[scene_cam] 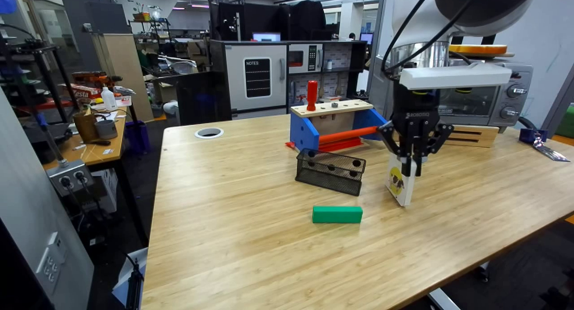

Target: Remove the small book from the object and put it on the table

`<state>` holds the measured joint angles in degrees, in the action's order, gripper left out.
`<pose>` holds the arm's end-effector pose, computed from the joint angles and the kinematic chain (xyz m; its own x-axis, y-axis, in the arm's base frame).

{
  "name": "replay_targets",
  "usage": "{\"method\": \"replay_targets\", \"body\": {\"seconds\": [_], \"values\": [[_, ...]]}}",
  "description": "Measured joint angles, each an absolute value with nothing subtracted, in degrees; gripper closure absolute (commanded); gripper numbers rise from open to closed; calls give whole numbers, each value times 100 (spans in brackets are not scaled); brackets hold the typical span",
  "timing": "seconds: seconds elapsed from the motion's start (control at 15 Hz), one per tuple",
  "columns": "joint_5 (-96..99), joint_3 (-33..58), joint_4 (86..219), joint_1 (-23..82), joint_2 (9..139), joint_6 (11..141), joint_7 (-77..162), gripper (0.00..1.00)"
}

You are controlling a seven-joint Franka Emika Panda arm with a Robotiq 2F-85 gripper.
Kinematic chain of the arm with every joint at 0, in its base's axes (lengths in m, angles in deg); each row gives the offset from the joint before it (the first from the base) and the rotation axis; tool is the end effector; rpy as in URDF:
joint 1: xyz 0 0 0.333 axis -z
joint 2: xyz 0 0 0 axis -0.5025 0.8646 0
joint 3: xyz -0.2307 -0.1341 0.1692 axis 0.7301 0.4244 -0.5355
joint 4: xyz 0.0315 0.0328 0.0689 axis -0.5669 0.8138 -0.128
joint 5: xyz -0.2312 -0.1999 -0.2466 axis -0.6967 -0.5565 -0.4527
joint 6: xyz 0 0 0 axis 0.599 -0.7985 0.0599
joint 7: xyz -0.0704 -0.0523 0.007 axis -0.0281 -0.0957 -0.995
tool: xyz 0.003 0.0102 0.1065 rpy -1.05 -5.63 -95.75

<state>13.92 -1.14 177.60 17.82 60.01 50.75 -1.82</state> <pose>0.4916 0.2128 0.4032 0.8286 -0.5057 -0.2401 -0.5100 -0.8588 0.0489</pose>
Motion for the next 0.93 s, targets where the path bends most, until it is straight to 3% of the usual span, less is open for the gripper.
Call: {"method": "replay_targets", "body": {"seconds": [0.93], "values": [[1392, -149, 17778, 1773, 6070, 5382, -182, 96]]}}
